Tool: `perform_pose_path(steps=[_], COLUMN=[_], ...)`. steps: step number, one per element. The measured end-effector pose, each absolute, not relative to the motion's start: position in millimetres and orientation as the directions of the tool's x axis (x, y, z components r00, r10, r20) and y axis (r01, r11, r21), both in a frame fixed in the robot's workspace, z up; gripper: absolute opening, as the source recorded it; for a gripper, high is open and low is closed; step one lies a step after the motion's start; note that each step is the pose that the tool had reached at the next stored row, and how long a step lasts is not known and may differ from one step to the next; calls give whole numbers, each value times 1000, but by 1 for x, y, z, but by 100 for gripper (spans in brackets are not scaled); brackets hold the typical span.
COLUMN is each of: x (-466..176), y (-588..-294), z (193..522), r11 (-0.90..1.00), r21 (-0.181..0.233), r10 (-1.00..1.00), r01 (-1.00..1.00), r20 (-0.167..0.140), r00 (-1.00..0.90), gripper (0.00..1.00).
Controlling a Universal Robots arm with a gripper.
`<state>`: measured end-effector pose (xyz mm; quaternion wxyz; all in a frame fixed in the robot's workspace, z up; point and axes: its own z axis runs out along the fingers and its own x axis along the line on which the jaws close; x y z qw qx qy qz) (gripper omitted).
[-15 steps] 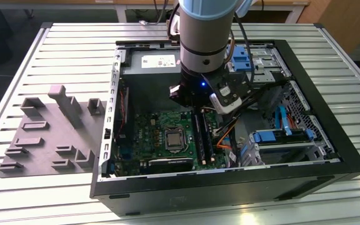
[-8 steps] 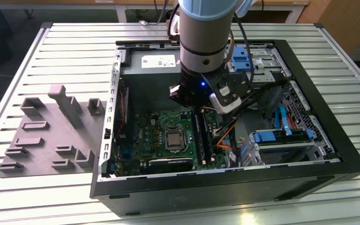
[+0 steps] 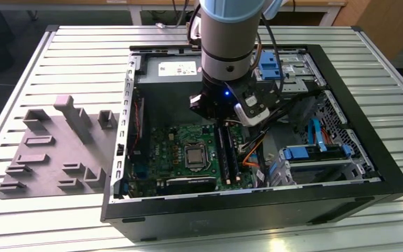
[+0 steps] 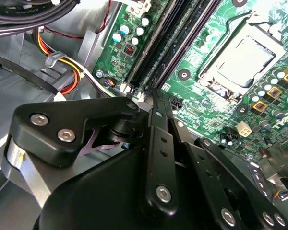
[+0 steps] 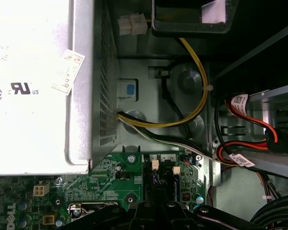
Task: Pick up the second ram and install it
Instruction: 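Press down the second ram until it locks into place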
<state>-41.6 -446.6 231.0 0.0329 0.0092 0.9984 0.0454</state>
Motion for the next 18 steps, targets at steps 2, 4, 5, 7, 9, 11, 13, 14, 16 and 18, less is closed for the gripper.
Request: perform_pose_path(steps=[2,4,5,7,9,11,13,14,16,18], x=[-41,-40,-40,-39,-39,-39,-39,-39,-39,-39], y=[-446,-446,-446,-446,-446,-446,-446,-446,-446,-446], z=[231,231,230,230,229,228,228,228,228,228], r11=[996,996,996,996,996,996,996,996,996,996], r21=[91,91,91,91,91,91,91,91,91,91], r10=[21,22,22,22,22,22,22,22,22,22], r01=[15,16,16,16,16,16,16,16,16,16], r20=[-65,-65,-65,-65,-65,-65,-65,-65,-65,-65], r00=[-998,-998,-998,-998,-998,-998,-998,-998,-998,-998], gripper=[11,11,11,11,11,11,11,11,11,11])
